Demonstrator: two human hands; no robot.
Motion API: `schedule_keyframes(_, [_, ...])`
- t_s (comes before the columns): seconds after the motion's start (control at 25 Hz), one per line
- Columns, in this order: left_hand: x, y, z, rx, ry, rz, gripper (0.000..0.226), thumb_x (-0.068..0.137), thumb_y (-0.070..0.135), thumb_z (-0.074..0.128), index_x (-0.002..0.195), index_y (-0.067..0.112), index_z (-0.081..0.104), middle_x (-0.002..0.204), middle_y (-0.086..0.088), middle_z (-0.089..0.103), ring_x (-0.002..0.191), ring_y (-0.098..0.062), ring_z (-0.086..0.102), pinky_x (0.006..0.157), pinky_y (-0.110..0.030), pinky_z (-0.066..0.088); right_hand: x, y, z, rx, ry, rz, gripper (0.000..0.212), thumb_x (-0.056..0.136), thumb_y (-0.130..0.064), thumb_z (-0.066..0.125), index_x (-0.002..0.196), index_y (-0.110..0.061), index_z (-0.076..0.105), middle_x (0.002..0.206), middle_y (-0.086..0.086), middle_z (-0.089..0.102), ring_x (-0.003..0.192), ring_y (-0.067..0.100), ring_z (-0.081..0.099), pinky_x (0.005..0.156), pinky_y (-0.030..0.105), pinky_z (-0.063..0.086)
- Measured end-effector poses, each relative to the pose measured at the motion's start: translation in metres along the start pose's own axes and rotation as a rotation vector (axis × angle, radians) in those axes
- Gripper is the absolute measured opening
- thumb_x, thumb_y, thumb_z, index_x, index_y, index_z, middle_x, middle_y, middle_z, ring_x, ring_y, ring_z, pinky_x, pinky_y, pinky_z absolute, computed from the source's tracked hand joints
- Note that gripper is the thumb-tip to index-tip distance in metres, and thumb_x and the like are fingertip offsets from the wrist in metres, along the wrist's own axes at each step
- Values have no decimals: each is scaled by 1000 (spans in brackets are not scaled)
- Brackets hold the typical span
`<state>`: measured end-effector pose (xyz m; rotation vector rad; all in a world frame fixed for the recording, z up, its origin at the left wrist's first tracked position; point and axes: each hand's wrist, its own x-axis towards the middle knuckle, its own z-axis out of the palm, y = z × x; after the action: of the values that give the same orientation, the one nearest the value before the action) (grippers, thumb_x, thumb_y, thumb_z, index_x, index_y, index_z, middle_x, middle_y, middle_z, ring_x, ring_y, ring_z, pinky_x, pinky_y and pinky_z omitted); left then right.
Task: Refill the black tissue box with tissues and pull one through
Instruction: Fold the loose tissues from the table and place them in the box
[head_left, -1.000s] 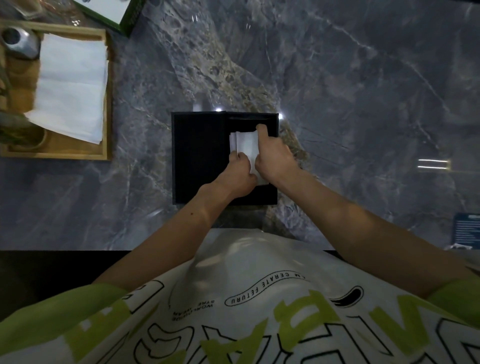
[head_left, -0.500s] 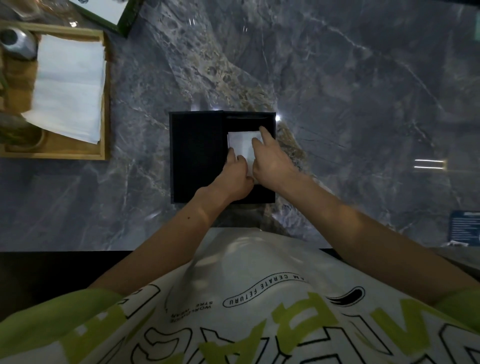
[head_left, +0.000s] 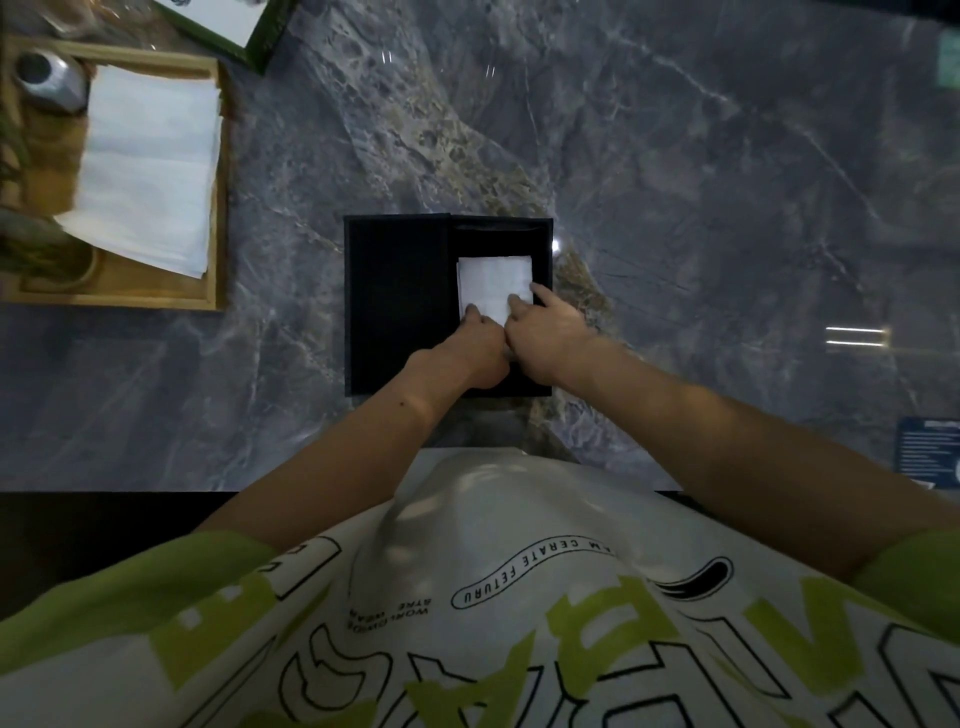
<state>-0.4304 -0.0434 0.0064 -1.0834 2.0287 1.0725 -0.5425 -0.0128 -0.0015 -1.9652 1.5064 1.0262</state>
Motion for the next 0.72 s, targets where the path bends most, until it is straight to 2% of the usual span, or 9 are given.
schedule_keyframes(0.04, [3,0,2,133,-17,60,43,98,15,39,139,1,40,151,-21,30,140,-36,31,115,-42,26,-2,0,0,-15,-2,0,37,96,-26,46,132,-26,54,149,16,39,146,19,21,122,44,0])
schedule_keyframes(0.12, [3,3,3,124,-18,80,44,100,15,34,141,2,39,153,-19,30,142,-38,26,117,-42,21,-5,-2,4,-26,10,-9,36,97,-25,45,130,-29,56,152,19,35,145,18,25,122,43,-2])
schedule_keyframes(0.24, [-2,7,-2,62,-27,48,45,102,8,28,146,-1,30,154,-23,26,146,-40,10,119,-41,7,-3,0,6,76,109,2,30,94,-24,48,120,-22,62,138,14,50,133,17,41,122,38,3])
schedule_keyframes(0.32, [-2,0,4,18,57,78,45,100,7,33,143,-5,30,154,-25,23,146,-39,13,118,-39,12,-4,1,10,168,211,11,31,92,-22,50,120,-11,60,133,13,53,130,21,44,121,35,10])
schedule_keyframes(0.44, [-4,-13,20,-98,121,100,47,95,6,43,140,-5,32,158,-25,5,144,-39,22,114,-38,26,-10,1,14,382,288,46,34,89,-9,51,121,2,54,143,21,43,132,33,42,114,37,25])
schedule_keyframes(0.52, [-8,-17,32,-177,167,138,40,93,4,44,132,-4,38,155,-25,13,139,-40,30,108,-38,32,-23,0,20,494,337,73,41,87,-1,49,127,7,50,147,24,38,132,38,42,110,40,33])
schedule_keyframes(0.6, [-17,-19,40,-206,225,194,37,92,4,44,127,-4,41,146,-22,30,128,-40,41,100,-37,38,-39,-4,25,584,380,99,53,87,2,47,139,9,39,153,23,31,139,36,35,114,38,30])
schedule_keyframes(0.72, [-36,-28,47,-265,369,266,54,95,11,46,146,2,31,149,-16,33,135,-31,37,109,-33,33,-52,-13,30,649,458,125,61,91,-4,48,149,1,27,157,18,25,144,31,27,116,34,24])
